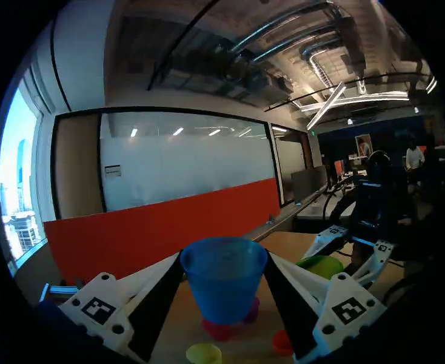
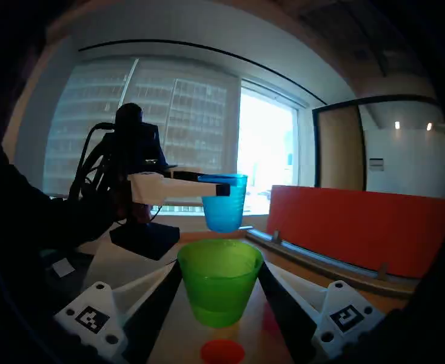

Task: Pour water

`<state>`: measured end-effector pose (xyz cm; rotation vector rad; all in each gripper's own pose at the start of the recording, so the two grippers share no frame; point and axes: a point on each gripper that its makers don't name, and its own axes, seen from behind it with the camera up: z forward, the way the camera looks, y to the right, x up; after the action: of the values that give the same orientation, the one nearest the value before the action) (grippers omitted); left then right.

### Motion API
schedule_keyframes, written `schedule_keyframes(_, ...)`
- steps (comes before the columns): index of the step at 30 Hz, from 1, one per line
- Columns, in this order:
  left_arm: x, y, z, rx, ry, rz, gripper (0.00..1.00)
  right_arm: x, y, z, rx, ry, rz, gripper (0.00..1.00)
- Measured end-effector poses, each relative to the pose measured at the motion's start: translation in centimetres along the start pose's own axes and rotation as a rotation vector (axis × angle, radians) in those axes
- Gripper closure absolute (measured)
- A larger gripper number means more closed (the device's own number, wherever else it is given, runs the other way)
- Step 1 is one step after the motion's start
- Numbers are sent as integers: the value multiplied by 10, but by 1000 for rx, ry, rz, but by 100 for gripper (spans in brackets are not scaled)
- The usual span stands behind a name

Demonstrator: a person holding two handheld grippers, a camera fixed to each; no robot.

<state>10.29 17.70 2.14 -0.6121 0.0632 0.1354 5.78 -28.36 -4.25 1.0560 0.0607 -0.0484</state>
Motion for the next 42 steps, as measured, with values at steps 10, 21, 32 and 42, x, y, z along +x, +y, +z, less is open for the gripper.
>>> schedule_keyframes(10, -16, -2, 0, -20, -51, -27, 12, 1, 4, -4, -8, -19, 13, 9)
schedule_keyframes(21, -39, -7, -2, -32, -118, -25, 12, 0, 15, -12, -28, -60, 18, 9)
schedule_keyframes(32, -55, -10, -5, -39, -150, -24, 11, 3, 34, -22, -66, -71, 20, 9)
schedule_keyframes(42, -75, -5, -5, -58, -199, -4, 11, -5, 48, -31, -101, -113, 8, 9)
